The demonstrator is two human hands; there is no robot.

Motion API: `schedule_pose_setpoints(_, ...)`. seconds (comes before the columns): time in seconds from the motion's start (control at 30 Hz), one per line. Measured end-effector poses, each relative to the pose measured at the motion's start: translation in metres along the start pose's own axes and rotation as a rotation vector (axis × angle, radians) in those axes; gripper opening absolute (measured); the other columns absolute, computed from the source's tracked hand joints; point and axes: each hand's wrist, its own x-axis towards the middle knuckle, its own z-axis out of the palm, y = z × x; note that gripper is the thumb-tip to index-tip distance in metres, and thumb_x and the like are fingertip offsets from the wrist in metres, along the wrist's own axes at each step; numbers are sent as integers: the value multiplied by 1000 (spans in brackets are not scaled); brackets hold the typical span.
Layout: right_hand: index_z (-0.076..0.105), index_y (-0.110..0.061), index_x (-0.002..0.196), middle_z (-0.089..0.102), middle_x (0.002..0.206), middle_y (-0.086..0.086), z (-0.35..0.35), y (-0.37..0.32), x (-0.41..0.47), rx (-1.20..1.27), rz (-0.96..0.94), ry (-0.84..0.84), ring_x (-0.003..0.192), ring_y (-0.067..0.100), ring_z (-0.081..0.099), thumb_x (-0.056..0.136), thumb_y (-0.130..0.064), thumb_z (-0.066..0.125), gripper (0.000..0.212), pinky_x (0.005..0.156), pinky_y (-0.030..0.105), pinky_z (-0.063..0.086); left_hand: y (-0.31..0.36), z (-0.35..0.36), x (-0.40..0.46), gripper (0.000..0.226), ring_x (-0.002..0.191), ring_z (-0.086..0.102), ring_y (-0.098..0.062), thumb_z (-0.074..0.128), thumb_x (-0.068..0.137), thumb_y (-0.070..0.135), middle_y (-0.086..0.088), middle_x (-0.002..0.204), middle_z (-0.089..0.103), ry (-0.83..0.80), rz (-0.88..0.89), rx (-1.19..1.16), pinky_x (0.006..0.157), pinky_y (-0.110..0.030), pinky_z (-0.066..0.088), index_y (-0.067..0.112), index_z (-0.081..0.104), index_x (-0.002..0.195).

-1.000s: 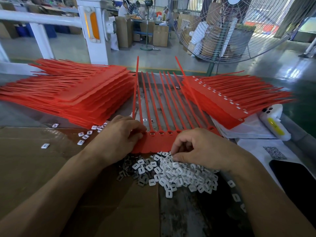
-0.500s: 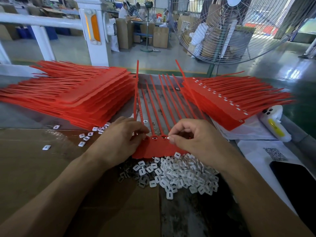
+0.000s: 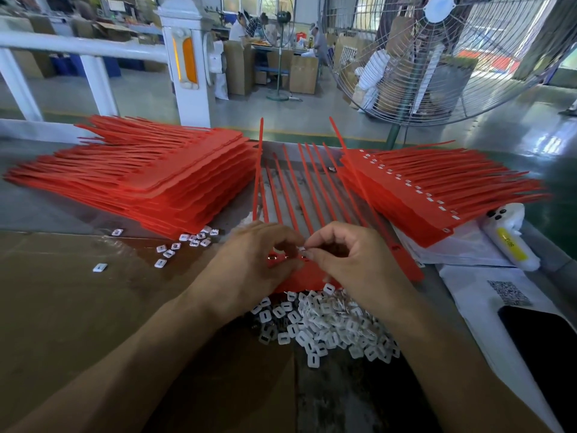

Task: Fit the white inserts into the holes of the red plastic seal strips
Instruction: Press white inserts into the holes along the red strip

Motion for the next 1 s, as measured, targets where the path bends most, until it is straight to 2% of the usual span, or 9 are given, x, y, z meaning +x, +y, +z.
schedule_pose_setpoints(0.13,75,-31,90,74,86,-8,-1,-2,0,63,3,2,63,6,68,91,-22,77,9,62,17,54,4,0,0,21,99,55,3,73,86,37,23,93,66,44,-24,-6,83,-10,38,32,72,107)
schedule_pose_setpoints(0.3,75,-31,89,76,88,-5,1,-3,1,135,36,11,63,12,70,92,-20,77,12,65,23,58,7,0,0,23,94,56,0,66,86,43,19,92,67,113,25,6,86,-25,43,27,72,102)
schedule_pose_setpoints(0.47,76,-29,88,74,82,-3,2,-2,1,200,47,10,63,11,68,92,-16,77,14,64,21,56,8,0,-2,16,93,59,-8,72,89,31,15,94,67,139,87,56,86,-39,48,22,72,103)
schedule_pose_setpoints(0.6,73,-31,92,76,95,-8,3,-2,1,231,48,25,65,10,69,91,-15,78,17,64,21,56,9,1,-2,16,94,60,-14,73,91,28,11,97,69,149,109,104,84,-44,49,20,72,104)
schedule_pose_setpoints(0.77,71,-36,97,75,103,-15,2,-2,1,183,34,30,78,4,72,92,-21,77,17,69,23,56,8,1,-1,20,97,59,-12,68,92,34,12,101,68,143,142,139,85,-41,49,21,72,107)
schedule_pose_setpoints(0.87,70,-41,97,73,99,-23,-3,1,-1,7,11,31,88,-6,68,94,-29,73,13,77,18,50,0,-3,-1,13,96,59,-7,73,90,31,16,97,68,166,101,106,87,-37,49,23,72,101)
schedule_pose_setpoints(1.0,73,-37,88,69,91,-31,-16,4,0,-228,-6,-6,87,-11,64,95,-27,73,12,66,7,45,-21,-18,-3,9,96,57,3,74,88,30,22,94,67,132,-61,74,82,-16,43,31,73,97)
